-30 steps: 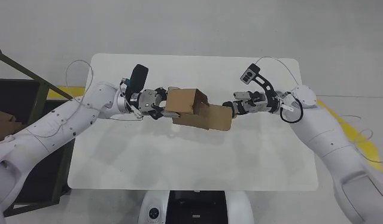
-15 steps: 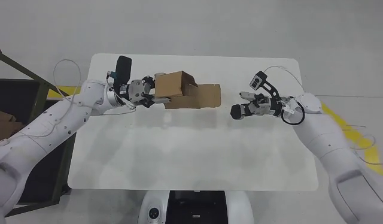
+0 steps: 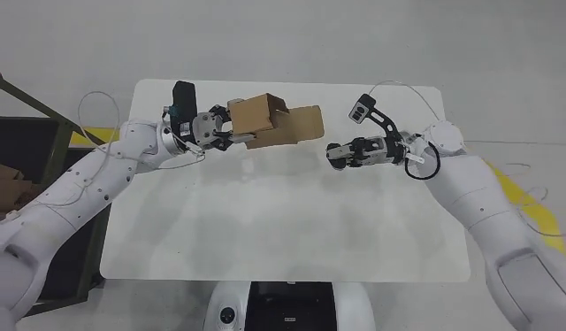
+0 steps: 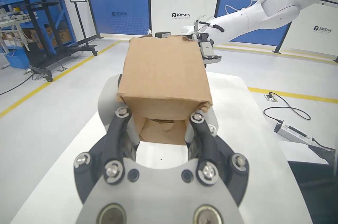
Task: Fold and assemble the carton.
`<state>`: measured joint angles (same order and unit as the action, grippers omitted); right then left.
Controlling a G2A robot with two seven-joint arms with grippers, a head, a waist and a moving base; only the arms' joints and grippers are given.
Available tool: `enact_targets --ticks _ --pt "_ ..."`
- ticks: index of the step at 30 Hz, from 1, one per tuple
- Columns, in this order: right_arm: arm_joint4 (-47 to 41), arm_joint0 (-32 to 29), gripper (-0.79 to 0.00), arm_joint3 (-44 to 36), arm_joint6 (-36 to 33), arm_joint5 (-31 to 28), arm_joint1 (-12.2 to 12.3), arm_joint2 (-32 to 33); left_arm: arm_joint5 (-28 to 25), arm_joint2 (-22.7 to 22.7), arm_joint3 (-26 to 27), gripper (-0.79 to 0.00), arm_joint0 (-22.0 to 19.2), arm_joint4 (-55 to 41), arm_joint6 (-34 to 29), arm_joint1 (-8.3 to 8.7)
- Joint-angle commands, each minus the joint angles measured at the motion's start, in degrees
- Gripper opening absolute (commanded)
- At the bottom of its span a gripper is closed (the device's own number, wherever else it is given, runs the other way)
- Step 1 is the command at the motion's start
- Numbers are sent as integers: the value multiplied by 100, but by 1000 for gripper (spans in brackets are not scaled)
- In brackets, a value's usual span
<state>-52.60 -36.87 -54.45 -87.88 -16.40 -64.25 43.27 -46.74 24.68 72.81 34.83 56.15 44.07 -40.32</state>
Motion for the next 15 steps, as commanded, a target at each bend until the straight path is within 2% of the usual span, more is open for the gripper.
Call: enact_targets --ticks 1,8,15 --pt "168 8 -785 -139 113 -105 26 105 10 54 14 -480 47 25 -48 -28" --pt "939 5 -785 -795 748 131 31 118 -58 255 76 -483 173 126 -183 -122" --pt "1088 -77 -785 -1063 1269 211 -36 130 -123 429 127 -486 299 212 -305 -223"
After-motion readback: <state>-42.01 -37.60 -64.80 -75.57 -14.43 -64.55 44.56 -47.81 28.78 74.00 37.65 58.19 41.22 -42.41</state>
